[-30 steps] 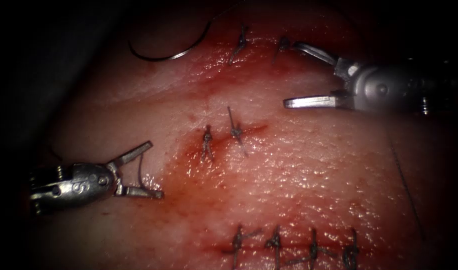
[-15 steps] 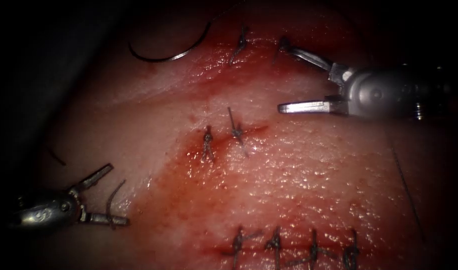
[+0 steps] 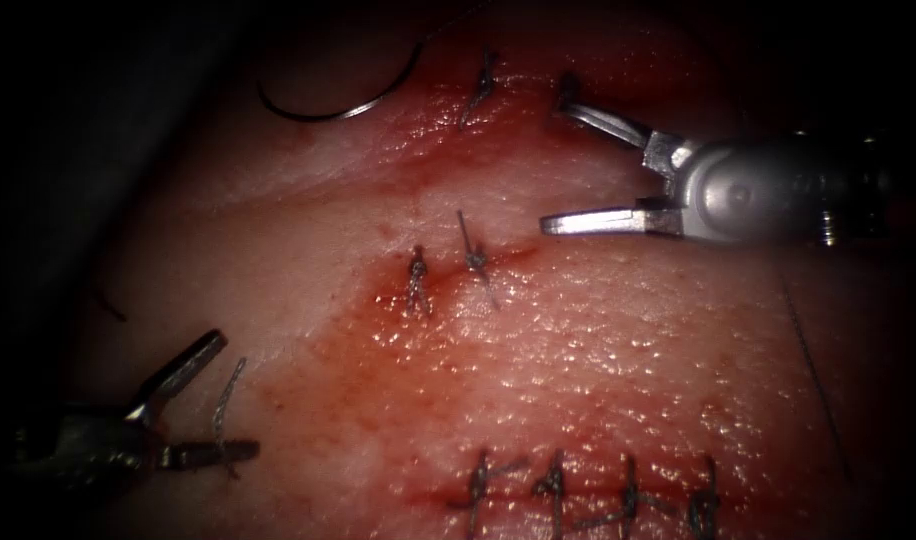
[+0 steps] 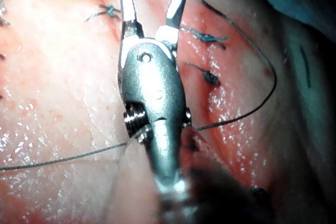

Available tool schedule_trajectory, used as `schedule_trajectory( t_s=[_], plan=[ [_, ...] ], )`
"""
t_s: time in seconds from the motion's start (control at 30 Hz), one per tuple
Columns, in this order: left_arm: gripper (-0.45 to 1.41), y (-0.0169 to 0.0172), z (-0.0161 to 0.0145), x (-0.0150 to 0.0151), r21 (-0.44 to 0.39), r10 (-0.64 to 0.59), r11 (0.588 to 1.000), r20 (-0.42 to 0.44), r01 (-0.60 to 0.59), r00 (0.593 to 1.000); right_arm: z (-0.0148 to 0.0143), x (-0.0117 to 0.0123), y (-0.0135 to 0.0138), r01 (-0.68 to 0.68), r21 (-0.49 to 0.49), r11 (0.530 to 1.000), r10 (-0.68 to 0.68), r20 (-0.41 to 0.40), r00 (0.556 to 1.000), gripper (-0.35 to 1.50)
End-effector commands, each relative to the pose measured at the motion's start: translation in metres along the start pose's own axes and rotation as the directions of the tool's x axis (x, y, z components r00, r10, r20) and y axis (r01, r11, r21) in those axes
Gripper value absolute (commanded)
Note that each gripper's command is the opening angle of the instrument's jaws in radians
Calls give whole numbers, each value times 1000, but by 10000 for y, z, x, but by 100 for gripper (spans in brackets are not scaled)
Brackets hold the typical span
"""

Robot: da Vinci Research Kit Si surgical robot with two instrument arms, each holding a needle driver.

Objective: Wound Closure

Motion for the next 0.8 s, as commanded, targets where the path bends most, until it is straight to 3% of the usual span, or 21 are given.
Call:
schedule_trajectory(
  t_s=[0.03, 0.13, 0.17, 0.2, 0.23, 0.27, 0.3, 0.47, 0.63, 0.8],
  plan=[
    [76, 2, 13, 4, -9, -7, 1000, -9, 7, 1000, 12, -5, -12, -24, -2, 1000, 24, 1, 1000, 131],
    [78, -4, 25, 9, -6, -17, 1000, -1, 17, 1000, 20, -6, -22, -51, 13, 999, 50, 6, 999, 121],
    [78, -5, 37, 9, -2, -20, 1000, 3, 20, 1000, 28, -6, -35, -90, 42, 995, 89, 22, 996, 81],
    [78, -4, 42, 7, 2, -20, 1000, 4, 20, 1000, 32, -7, -41, -102, 54, 993, 101, 28, 995, 56],
    [78, -4, 42, 7, 2, -20, 1000, 4, 20, 1000, 32, -7, -41, -102, 54, 993, 101, 28, 995, 56],
    [78, -3, 47, 4, 5, -18, 1000, 6, 18, 1000, 35, -7, -47, -108, 64, 992, 106, 37, 994, 29],
    [78, 0, 57, -7, 14, -13, 1000, 6, 13, 1000, 43, -7, -59, -150, 99, 984, 145, 54, 988, -35],
    [76, 10, 88, -51, -39, -52, 998, 54, 55, 997, 68, -10, -84, -157, 118, 980, 150, 71, 986, -35],
    [78, 25, 103, -80, -110, -120, 985, 111, 132, 987, 77, -12, -88, -154, 121, 981, 145, 76, 986, -35],
    [96, 48, 119, -113, -194, -213, 946, 236, 261, 948, 99, -17, -95, -153, 133, 979, 142, 88, 986, -35]
  ],
)
